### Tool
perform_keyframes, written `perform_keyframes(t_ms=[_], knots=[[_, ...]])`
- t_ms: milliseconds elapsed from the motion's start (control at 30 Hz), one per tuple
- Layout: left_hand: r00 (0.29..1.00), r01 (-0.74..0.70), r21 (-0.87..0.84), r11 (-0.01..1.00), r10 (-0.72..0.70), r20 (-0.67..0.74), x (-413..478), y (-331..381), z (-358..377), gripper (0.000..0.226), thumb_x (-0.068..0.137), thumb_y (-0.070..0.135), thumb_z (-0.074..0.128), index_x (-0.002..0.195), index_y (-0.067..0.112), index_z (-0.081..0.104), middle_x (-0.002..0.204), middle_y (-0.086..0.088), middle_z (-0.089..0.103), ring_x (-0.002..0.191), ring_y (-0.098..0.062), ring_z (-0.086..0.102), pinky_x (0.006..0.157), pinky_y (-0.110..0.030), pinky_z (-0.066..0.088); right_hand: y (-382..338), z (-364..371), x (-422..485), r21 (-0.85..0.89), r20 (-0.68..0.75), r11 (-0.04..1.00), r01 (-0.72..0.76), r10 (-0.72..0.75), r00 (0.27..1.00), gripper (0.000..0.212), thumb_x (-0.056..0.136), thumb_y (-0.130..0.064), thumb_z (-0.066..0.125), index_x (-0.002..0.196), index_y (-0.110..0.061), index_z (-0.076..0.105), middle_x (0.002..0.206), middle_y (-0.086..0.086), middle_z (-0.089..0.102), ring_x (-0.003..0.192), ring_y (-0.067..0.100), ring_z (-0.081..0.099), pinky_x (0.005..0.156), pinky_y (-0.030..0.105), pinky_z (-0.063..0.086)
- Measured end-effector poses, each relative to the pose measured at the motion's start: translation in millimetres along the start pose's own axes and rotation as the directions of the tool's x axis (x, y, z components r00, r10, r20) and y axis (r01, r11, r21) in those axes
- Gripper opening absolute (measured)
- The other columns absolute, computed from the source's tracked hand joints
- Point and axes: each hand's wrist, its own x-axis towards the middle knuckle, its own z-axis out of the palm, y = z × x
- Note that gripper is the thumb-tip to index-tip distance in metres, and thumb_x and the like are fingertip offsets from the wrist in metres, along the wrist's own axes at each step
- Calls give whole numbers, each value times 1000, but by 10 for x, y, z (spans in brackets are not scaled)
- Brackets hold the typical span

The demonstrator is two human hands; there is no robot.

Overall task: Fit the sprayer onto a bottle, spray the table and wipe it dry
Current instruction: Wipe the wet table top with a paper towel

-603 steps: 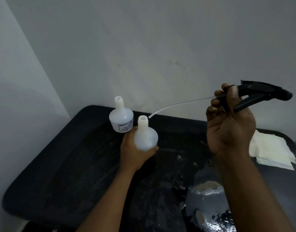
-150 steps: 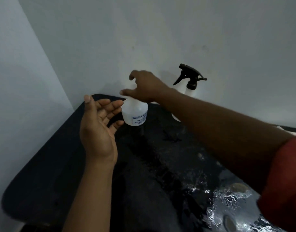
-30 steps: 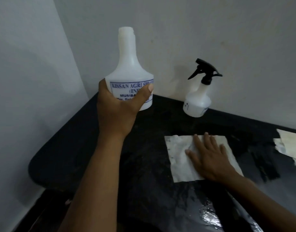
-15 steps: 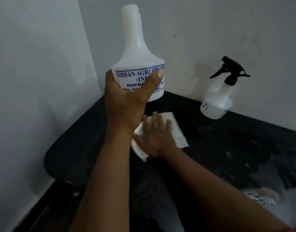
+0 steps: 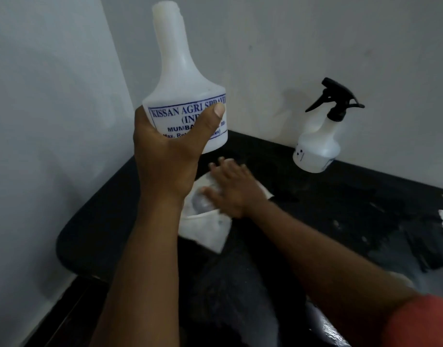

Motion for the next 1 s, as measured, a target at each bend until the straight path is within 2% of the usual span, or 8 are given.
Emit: perform_keyframes(t_ms=[133,367,500,600,667,733,800,1000], knots=[[1000,11,-36,999,-12,-12,62,-22,-99,75,64,42,84,126,7,62,112,0,76,95,-5,75,77,-21,60,684,-100,182,-70,-2,982,-175,176,984,84,86,-74,15,153,-25,7,163,8,1,149,24,-2,116,41,0],[1000,18,-25,1000,-18,-1,73,-44,-91,58,75,27,87,124,7,63,104,5,77,90,-2,76,74,-19,60,882,-252,267,57,-29,978,-202,204,979,74,94,-63,24,153,-20,9,162,10,5,149,24,1,117,40,2],[999,32,-91,995,-34,-12,96,10,-74,61,74,27,86,125,6,62,110,0,76,93,-6,76,77,-24,61,810,-478,206,125,-270,981,-151,180,946,59,99,-48,35,145,-11,35,154,17,31,144,32,24,113,40,22],[999,38,-120,992,-40,-13,101,27,-37,63,73,28,86,127,7,61,112,-1,76,96,-8,76,80,-27,62,610,-409,184,154,-109,963,-223,241,964,58,95,-55,30,121,-8,54,123,20,57,118,38,52,91,41,41],[999,32,-125,992,-33,-6,89,23,-30,65,72,30,87,127,8,61,112,0,76,96,-8,76,79,-25,62,511,-166,154,48,17,956,-289,288,957,76,92,-63,26,141,-6,37,146,24,38,138,38,33,108,44,29],[1000,29,-138,990,-29,0,79,28,-29,70,68,36,87,127,8,61,110,1,76,95,-7,76,78,-26,62,416,-6,143,-26,-37,930,-366,365,930,93,88,-73,21,151,-6,10,160,19,8,148,31,7,119,44,8],[1000,31,-140,990,-31,-3,84,24,-21,73,65,39,86,127,8,61,111,0,76,95,-8,76,79,-28,62,295,20,185,-34,-49,913,-406,405,913,101,84,-78,17,151,-5,3,161,18,2,148,30,1,119,45,3],[999,35,-104,994,-37,-16,86,19,52,70,67,36,89,125,8,62,111,0,77,96,-7,76,80,-26,62,-697,145,-66,52,68,990,132,-136,988,82,87,-65,30,148,-10,25,157,14,26,146,26,17,119,45,11]])
